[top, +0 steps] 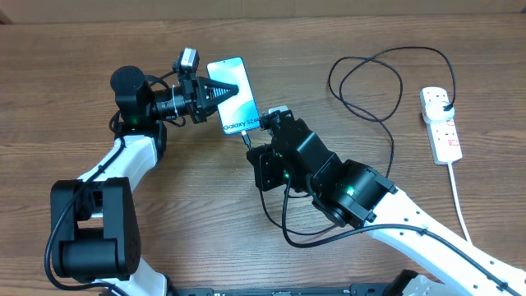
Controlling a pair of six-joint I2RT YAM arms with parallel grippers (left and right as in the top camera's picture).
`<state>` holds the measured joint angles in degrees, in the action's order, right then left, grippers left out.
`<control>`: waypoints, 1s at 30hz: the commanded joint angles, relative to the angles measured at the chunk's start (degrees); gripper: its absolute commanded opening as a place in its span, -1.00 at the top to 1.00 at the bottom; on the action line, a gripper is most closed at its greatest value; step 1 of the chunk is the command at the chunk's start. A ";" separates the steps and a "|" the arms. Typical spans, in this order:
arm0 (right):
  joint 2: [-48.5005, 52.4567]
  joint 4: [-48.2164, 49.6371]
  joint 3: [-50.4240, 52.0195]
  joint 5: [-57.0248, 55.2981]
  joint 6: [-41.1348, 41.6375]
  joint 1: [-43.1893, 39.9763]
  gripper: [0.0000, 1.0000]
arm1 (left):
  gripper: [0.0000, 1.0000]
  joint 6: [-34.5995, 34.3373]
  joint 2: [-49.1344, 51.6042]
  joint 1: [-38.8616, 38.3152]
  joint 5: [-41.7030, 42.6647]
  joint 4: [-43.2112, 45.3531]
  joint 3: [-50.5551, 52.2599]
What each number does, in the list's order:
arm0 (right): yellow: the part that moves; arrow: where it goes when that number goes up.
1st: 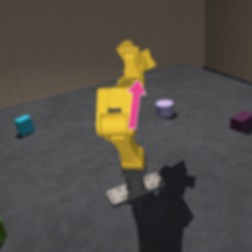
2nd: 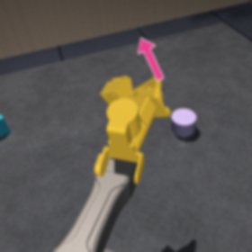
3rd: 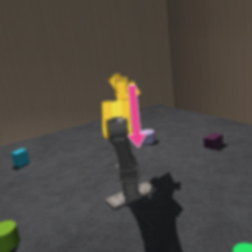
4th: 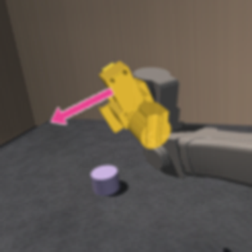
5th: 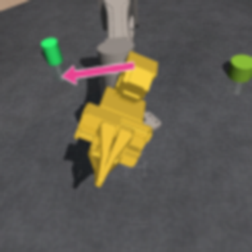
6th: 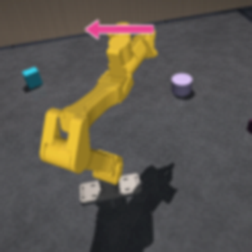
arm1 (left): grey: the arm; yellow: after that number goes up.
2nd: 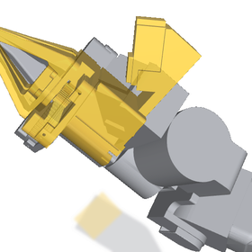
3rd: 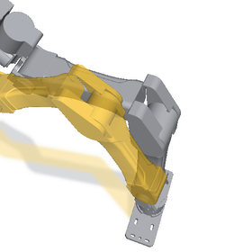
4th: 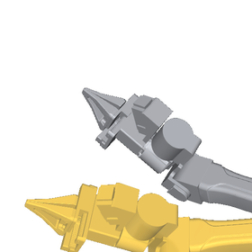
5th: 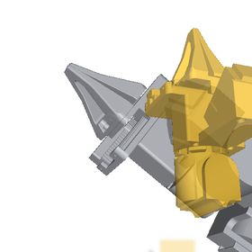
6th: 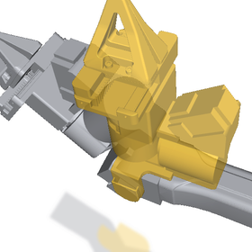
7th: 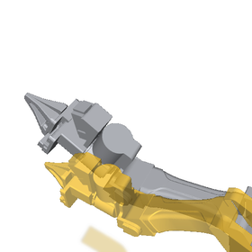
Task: Plug charger to phone and switch on socket
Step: 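Push the USB-C plug up into the phone's bottom port with right gripper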
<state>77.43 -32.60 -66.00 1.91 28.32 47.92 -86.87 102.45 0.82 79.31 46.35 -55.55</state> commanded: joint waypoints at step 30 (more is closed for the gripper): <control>0.09 3.63 0.04 -2.67 0.39 -0.09 0.92 | 0.92 -0.42 -0.57 -0.26 4.15 0.70 -0.48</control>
<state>77.43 -30.72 -65.98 1.30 28.49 48.10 -88.55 102.45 0.84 79.83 46.37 -55.55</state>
